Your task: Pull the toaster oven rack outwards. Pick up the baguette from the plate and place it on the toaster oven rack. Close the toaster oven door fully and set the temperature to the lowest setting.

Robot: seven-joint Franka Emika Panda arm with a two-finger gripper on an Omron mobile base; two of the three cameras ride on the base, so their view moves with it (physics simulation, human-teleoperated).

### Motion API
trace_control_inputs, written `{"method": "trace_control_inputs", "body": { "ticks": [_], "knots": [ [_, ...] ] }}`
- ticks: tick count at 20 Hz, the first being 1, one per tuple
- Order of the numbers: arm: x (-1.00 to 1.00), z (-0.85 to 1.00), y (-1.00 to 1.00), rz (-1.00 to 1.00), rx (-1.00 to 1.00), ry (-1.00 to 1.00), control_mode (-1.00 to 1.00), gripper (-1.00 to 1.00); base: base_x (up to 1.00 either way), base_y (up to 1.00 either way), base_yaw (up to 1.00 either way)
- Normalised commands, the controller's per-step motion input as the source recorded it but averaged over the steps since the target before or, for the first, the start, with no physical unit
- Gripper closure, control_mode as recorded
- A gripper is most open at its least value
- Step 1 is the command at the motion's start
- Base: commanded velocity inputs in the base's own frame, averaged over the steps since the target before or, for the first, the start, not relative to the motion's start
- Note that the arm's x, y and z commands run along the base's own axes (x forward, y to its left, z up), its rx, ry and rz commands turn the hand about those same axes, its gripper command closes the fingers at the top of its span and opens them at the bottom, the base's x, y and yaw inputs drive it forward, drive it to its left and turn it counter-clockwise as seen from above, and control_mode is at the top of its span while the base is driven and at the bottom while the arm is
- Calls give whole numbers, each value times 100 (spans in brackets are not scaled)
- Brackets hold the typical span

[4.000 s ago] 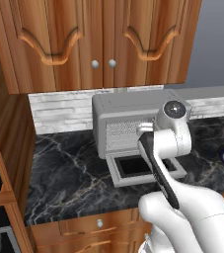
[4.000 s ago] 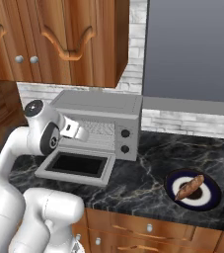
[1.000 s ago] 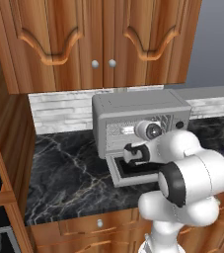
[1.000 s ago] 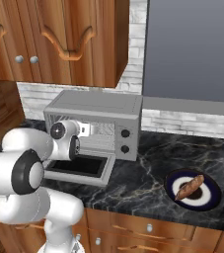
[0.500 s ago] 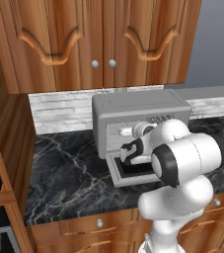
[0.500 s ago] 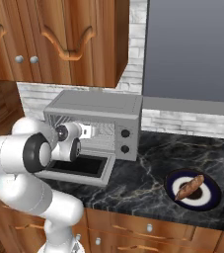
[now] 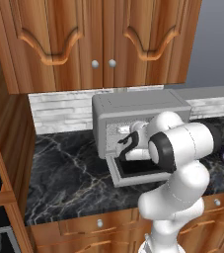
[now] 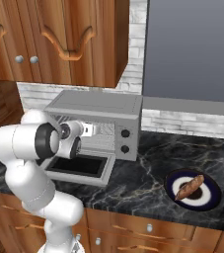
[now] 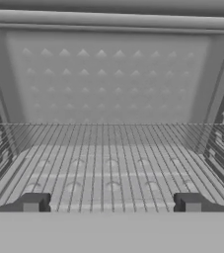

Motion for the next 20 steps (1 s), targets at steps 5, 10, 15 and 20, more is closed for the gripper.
{"method": "trace_control_inputs", "body": {
  "ticks": [5,10,15,20],
  "knots": [
    [17,-33,0,0,0,5,-100,-100,0,0,0],
    [-17,-71,0,-5,0,27,-100,-100,0,0,0],
    [-60,-71,-8,-9,0,28,-100,-100,0,0,0],
    [-81,-60,-14,-8,-11,55,-100,-100,0,0,0]
  ]
}}
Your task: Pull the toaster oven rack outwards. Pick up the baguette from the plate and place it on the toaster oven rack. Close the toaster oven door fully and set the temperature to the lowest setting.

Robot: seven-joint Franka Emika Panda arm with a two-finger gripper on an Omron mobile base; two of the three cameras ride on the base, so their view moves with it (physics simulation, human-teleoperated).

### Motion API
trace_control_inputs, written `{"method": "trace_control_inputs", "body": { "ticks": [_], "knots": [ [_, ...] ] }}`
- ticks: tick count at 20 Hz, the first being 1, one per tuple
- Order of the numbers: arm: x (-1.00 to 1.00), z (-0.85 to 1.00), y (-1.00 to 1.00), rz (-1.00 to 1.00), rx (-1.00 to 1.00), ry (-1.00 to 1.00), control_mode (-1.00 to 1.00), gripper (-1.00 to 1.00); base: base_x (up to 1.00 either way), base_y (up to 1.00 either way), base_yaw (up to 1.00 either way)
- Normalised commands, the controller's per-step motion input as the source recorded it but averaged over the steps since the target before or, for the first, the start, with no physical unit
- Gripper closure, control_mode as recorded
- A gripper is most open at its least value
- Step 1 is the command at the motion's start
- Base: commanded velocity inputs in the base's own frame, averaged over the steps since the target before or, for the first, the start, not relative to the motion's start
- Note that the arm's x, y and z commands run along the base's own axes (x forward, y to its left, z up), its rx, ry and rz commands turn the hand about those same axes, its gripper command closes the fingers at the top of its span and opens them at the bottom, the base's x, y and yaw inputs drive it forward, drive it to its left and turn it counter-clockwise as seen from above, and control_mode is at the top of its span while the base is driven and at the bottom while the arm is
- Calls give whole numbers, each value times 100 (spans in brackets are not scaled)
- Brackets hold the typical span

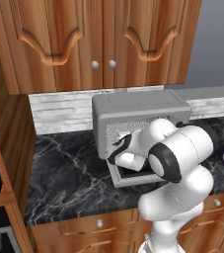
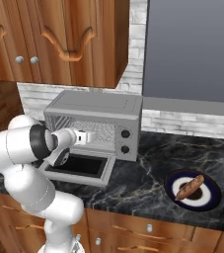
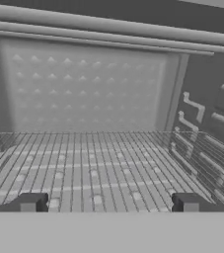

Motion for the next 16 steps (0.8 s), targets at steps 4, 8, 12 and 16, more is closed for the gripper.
{"method": "trace_control_inputs", "body": {
  "ticks": [4,8,12,16],
  "knots": [
    [-52,-63,-18,-2,-32,70,-100,-100,0,0,0],
    [-72,-61,-6,0,-29,100,-100,-100,0,0,0],
    [-96,-46,-18,-1,-22,100,-100,-100,0,0,0],
    [-100,-45,-24,-1,-20,100,-100,-100,0,0,0]
  ]
}}
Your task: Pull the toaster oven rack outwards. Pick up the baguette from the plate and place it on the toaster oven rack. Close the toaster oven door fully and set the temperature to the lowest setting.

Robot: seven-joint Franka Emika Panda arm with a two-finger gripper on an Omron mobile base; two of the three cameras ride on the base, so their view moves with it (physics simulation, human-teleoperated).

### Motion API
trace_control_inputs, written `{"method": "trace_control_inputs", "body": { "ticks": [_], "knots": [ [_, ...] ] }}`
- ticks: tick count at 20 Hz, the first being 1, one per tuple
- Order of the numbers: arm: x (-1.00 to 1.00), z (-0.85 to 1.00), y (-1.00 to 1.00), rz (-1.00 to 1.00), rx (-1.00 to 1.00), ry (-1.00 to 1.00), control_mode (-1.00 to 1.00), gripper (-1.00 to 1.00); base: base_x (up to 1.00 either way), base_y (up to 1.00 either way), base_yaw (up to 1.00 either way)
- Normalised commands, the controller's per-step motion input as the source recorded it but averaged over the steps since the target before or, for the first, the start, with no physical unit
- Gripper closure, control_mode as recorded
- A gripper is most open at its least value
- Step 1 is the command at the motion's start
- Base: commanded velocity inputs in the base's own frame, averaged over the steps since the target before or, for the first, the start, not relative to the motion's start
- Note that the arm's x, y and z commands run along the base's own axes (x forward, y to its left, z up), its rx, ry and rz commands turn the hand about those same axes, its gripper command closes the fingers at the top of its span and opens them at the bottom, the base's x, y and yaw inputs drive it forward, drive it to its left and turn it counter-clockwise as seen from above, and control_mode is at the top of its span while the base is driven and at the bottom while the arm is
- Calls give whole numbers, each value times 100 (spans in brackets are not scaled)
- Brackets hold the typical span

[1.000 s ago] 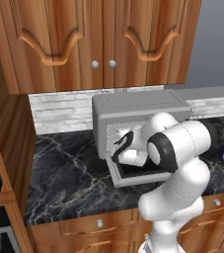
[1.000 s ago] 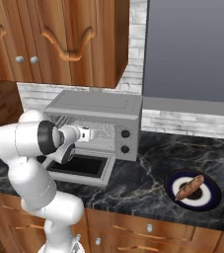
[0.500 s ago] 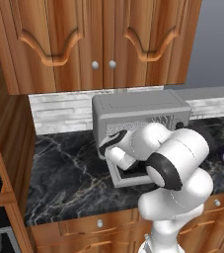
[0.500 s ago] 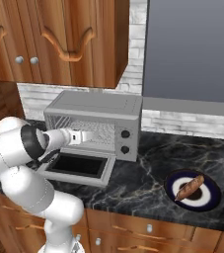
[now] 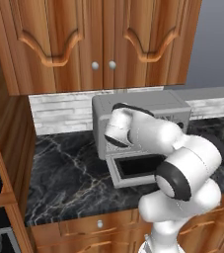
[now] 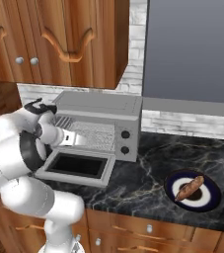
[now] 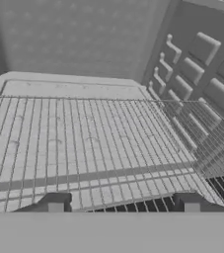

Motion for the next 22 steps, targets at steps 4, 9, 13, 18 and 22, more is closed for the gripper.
{"method": "trace_control_inputs", "body": {
  "ticks": [4,9,13,18,22],
  "knots": [
    [-100,-41,-23,-2,-20,100,-100,-100,0,0,0],
    [-100,-43,-16,-1,-22,100,-100,-100,0,0,0],
    [-100,-49,-13,0,-28,100,-100,-100,0,0,0],
    [-100,-59,-13,0,-31,100,-100,-100,0,0,0],
    [-100,-48,-25,0,-32,89,-100,-100,0,0,0]
  ]
}}
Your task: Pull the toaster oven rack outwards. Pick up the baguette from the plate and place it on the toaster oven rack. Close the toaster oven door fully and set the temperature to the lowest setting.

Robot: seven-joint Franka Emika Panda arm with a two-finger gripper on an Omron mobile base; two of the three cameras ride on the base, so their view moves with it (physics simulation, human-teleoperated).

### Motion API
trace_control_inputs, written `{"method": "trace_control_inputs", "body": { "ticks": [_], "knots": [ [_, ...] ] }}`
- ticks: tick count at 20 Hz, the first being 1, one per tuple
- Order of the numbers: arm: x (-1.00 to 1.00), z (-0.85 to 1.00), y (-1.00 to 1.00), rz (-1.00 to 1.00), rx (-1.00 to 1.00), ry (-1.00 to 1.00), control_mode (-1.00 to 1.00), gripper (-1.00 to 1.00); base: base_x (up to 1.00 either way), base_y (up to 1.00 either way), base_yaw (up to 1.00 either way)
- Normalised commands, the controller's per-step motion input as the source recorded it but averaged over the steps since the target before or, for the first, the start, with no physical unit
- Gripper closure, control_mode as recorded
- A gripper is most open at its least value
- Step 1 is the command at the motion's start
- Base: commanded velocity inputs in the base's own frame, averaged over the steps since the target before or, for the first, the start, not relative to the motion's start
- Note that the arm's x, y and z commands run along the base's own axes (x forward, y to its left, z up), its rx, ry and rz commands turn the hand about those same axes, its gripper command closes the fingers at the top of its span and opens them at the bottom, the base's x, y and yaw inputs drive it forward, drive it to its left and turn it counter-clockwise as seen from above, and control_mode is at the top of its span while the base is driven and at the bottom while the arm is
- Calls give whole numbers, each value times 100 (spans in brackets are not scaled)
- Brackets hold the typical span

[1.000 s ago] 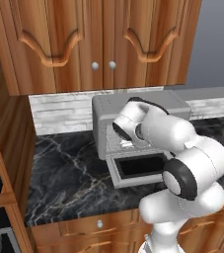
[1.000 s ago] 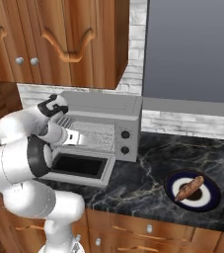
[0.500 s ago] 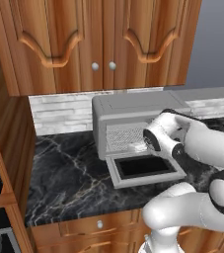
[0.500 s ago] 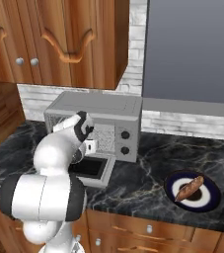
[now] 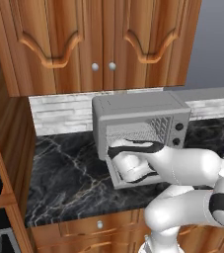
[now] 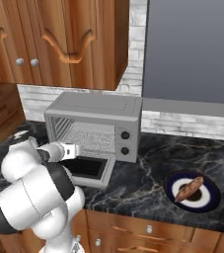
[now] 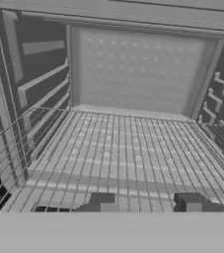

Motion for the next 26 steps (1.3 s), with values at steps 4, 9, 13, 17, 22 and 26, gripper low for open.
{"method": "trace_control_inputs", "body": {
  "ticks": [4,9,13,17,22,26],
  "knots": [
    [-100,-39,-33,0,-33,83,-100,-100,0,0,0],
    [-100,36,-77,0,-20,38,-100,-100,0,0,0],
    [-100,100,-79,0,-2,-1,-100,-100,0,0,0],
    [-79,100,-58,-2,0,-13,-100,-100,0,0,0],
    [-1,100,-10,-10,3,-23,-100,-100,0,0,0],
    [0,100,-11,-4,10,-31,-100,-100,0,0,0]
  ]
}}
